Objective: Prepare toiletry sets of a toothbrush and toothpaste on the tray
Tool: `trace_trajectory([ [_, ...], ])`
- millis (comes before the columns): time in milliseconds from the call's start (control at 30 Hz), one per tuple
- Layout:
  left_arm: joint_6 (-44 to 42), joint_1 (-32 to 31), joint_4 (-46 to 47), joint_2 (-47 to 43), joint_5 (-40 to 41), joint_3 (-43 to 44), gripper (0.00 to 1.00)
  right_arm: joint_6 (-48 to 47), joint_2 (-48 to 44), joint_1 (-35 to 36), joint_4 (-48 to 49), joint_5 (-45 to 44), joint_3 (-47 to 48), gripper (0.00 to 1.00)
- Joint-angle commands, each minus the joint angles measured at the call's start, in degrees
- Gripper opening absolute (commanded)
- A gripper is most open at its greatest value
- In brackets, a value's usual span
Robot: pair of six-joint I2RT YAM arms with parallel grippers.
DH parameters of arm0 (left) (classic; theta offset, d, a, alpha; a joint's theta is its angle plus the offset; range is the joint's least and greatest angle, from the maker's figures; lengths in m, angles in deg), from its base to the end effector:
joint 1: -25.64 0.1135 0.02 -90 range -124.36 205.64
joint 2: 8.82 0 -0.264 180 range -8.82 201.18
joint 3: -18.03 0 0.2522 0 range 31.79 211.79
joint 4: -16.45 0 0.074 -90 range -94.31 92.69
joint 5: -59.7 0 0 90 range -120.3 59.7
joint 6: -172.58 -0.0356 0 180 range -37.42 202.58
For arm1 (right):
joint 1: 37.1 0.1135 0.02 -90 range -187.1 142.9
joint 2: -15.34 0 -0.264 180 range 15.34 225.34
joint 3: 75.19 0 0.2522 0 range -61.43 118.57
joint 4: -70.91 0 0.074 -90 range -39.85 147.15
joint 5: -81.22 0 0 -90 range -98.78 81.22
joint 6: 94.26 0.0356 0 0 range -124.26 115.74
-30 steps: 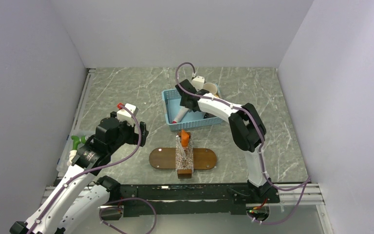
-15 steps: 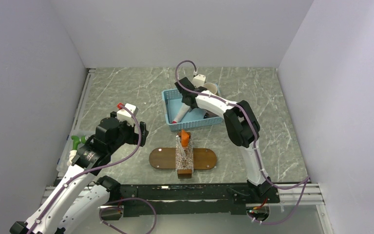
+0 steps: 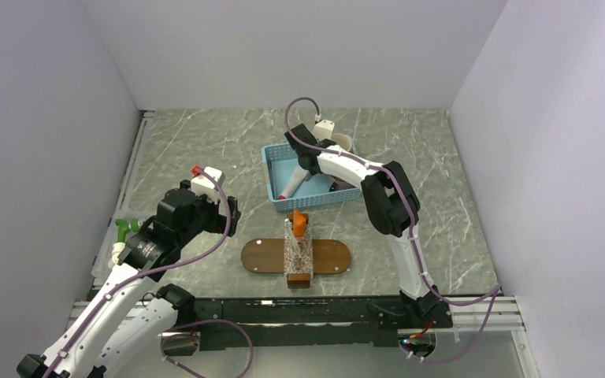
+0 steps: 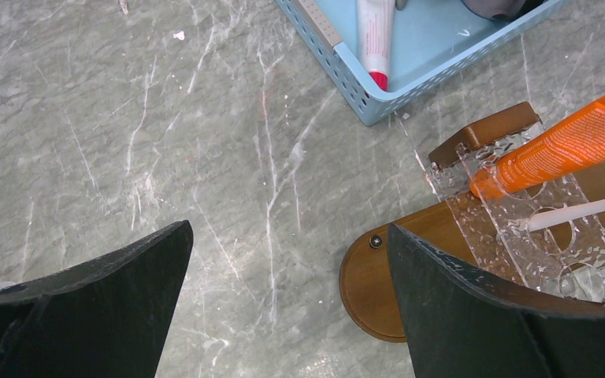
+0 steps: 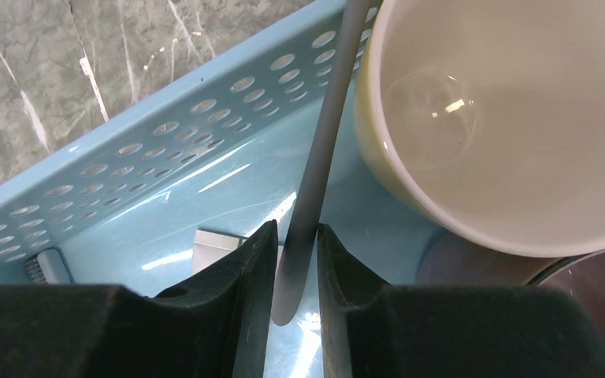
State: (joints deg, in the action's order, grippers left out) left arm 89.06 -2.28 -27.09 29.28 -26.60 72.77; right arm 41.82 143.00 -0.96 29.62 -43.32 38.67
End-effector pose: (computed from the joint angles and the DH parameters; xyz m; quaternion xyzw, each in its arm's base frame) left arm 0.1350 -0.0689 0.2991 0.1418 0.8400 -0.1284 0.5077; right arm 0.4039 0.2699 0.1776 0.1676 0.8998 -0.0250 0.4020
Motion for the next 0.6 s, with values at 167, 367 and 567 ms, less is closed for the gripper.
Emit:
trace_trajectory([
  [167,-0.77,0.24,2.10,0.19,-0.91,1.32,0.99,-1.50,0.03,-0.78,0.99,-0.53,2.59,0.16],
  [367,-0.77,0.24,2.06,0.03,-1.00,1.29,0.99,-2.62,-0.44,-0.85,1.88,-0.11,2.04,0.00],
  [567,-0.64,0.24,1.78,-0.54,-0.81,1.39,0.99,-5.62,-6.44,-0.76,8.44,1.93,-3.03,0.00],
])
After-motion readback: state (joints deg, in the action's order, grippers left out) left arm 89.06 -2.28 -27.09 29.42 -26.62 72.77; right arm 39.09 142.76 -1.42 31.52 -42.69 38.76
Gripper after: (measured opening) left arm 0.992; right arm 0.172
